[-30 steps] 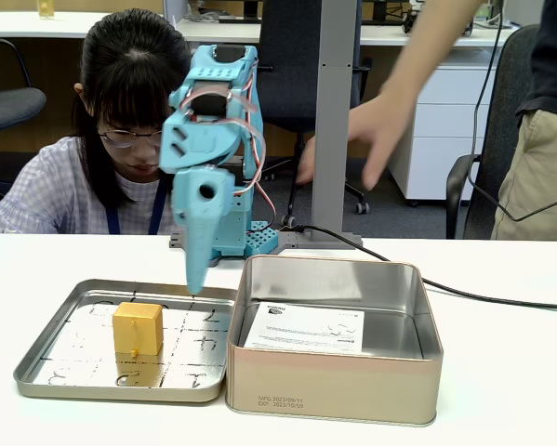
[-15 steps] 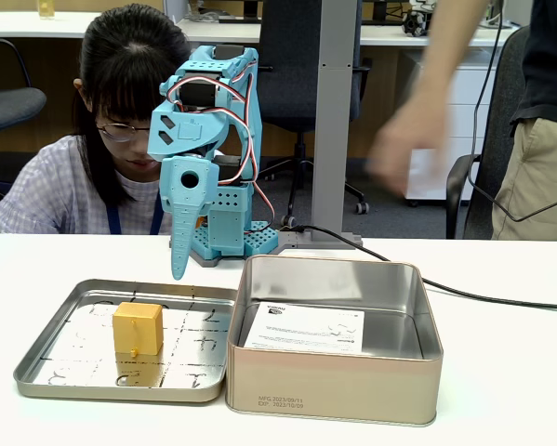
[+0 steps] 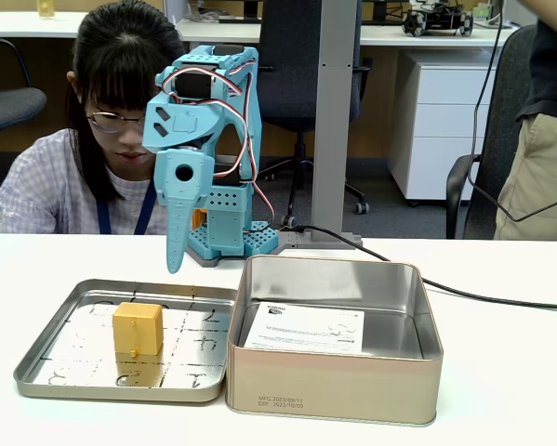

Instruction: Grasp a lego block and put it in the bin.

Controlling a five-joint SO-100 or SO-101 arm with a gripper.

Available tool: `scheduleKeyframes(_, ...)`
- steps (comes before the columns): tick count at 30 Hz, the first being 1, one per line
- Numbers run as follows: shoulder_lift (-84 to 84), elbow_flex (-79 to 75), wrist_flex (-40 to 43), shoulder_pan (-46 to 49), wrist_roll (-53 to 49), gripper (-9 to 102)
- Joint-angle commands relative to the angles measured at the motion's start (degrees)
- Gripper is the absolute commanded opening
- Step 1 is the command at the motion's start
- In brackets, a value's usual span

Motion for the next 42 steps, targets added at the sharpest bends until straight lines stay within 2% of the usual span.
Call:
scheduleKeyframes(1, -0.18, -3.43, 1.93, 3.08, 9.49, 19)
scheduleKeyframes(17, 2.02, -4.66, 11.51, 9.14, 12.57, 22)
scheduleKeyframes(25, 6.15, -1.05, 12.22, 11.78, 13.01, 25)
scheduleKeyframes(42, 9.14, 3.34, 10.55, 9.93, 14.15, 24)
